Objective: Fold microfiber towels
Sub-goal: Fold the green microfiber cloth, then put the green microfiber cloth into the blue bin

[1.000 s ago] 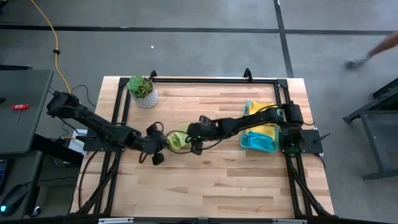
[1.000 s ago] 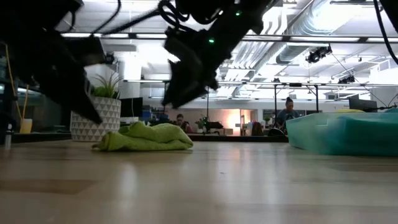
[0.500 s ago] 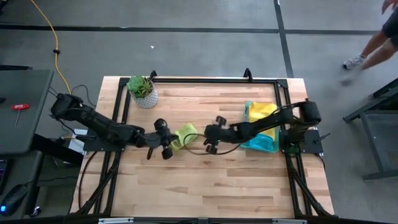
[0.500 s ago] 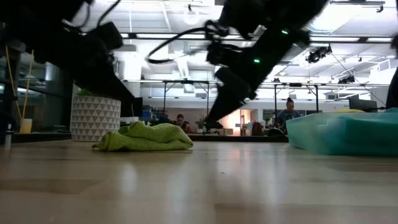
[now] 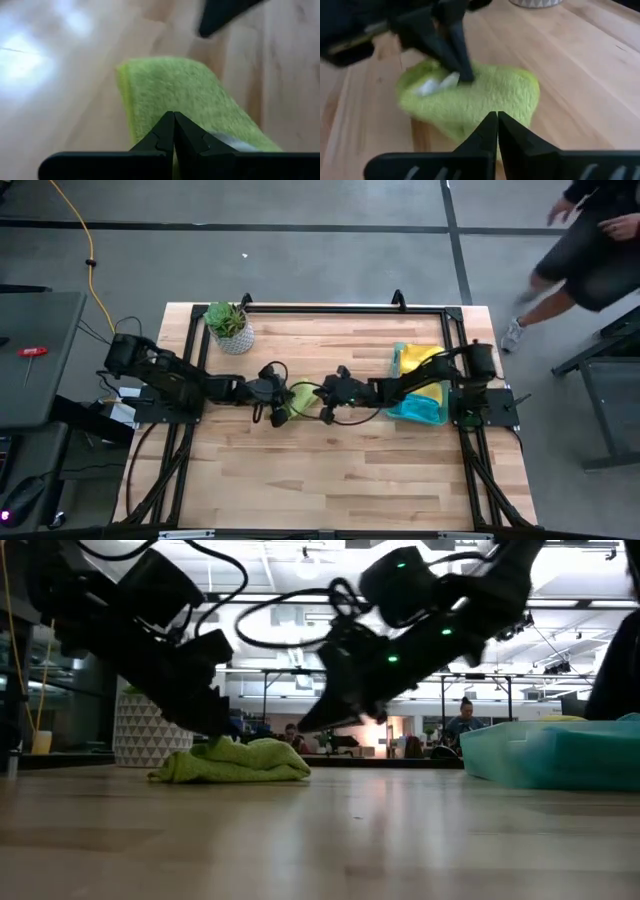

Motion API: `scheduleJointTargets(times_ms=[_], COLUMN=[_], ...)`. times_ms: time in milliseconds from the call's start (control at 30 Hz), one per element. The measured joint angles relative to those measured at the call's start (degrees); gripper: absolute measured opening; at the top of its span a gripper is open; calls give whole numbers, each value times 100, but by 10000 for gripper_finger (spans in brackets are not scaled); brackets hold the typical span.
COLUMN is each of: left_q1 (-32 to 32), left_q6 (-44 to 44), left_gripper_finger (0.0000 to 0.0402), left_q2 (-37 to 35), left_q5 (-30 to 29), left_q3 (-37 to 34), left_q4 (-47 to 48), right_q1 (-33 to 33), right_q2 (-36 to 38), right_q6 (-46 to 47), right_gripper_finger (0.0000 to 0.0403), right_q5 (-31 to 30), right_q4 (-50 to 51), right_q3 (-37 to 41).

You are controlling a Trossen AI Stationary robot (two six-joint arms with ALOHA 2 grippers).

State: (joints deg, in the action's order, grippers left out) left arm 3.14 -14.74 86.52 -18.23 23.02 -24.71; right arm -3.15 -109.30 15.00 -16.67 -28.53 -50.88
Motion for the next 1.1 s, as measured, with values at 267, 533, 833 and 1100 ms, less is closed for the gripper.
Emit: scheduleJointTargets(times_ms=[267,533,833,1100], left_q1=[-249,-407,-444,-779], left_q6=[-4,56,198,-322], left_gripper_finger=[0,0,0,0], left_q2=[-17,-44,-732,-1955], left_q5=[280,151,165,-212], left_q3=[5,34,-11,-12], left_q4=[838,1577,2067,3146], right_q1=[211,239,220,183], right_q2=[-889,-1099,-914,-68], right_q6=[23,194,-9,70], right_gripper_finger=[1,0,0,0], right_q5=[477,445,475,512], right_q4=[200,936,1097,1402], right_q3=[-902,-1138,-1160,-1162])
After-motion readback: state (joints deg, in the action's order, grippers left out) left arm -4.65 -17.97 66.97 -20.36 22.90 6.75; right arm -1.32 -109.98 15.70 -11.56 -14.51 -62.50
